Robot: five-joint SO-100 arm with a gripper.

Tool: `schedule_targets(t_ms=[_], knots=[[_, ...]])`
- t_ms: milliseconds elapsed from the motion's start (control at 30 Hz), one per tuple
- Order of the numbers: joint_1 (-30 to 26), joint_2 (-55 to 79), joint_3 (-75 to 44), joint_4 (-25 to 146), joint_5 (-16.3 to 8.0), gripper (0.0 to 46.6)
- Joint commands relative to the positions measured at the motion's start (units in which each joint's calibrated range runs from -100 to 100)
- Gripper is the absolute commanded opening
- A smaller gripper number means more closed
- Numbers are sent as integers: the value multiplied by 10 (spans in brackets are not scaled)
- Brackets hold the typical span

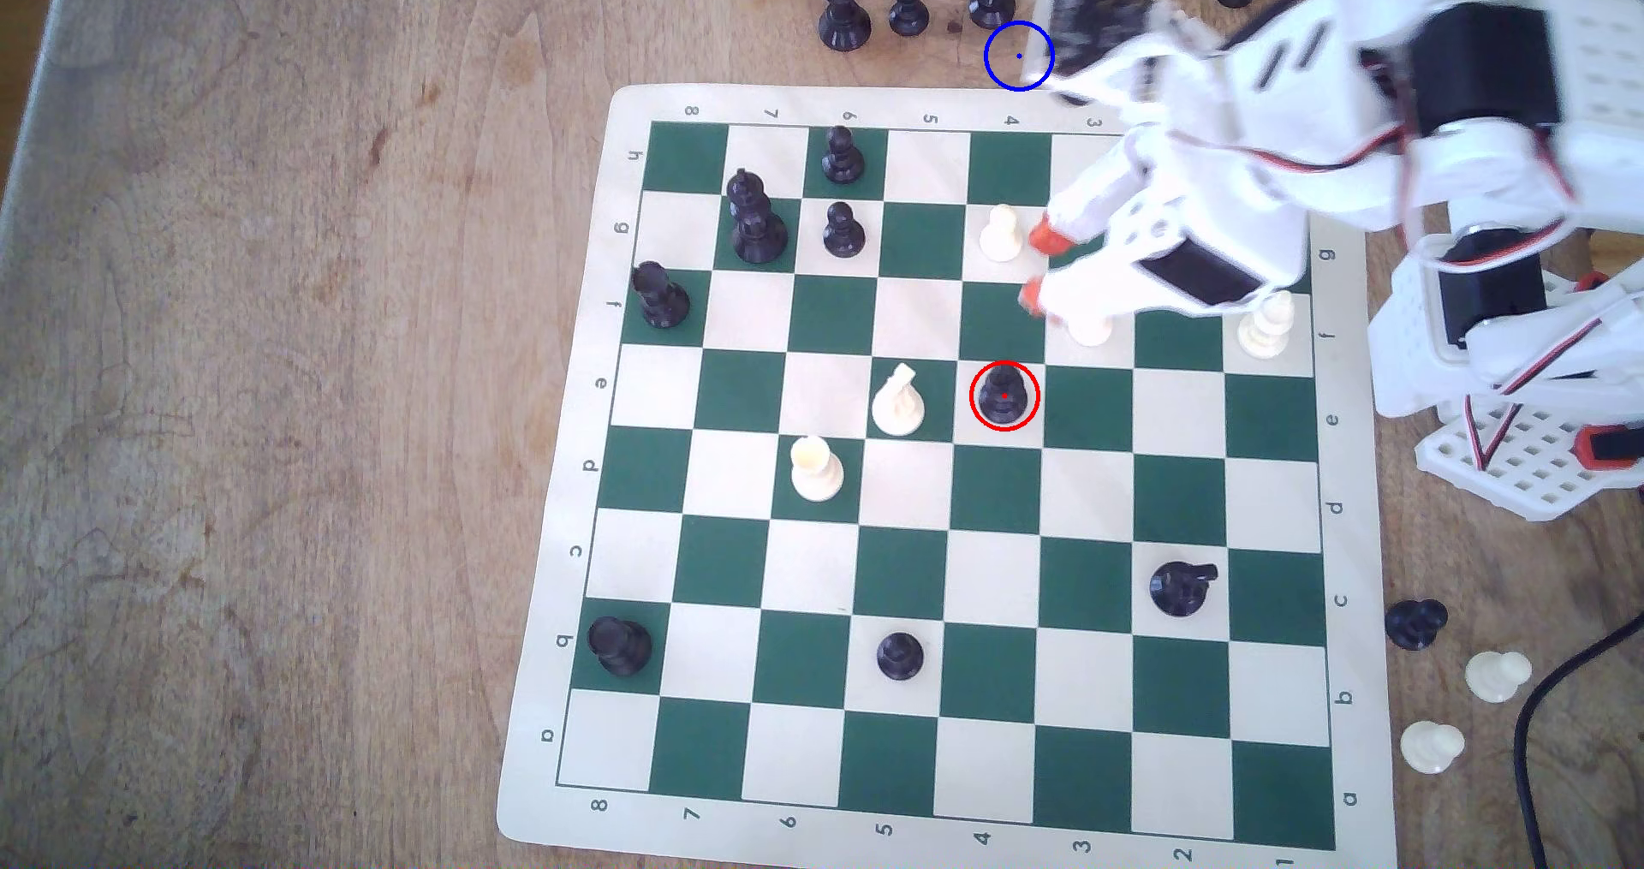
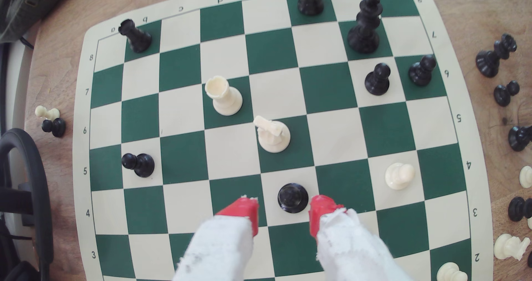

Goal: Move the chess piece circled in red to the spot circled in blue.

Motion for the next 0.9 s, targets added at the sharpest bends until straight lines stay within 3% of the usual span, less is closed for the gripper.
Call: schedule_targets(t_ms=[0,233,500,867], knots=[[-9,73,-70,0,-24,124],[1,176,-87,-9,-30,129],[-2,230,-74,-41,-28,206],[-4,299,-94,-44,-19,173]])
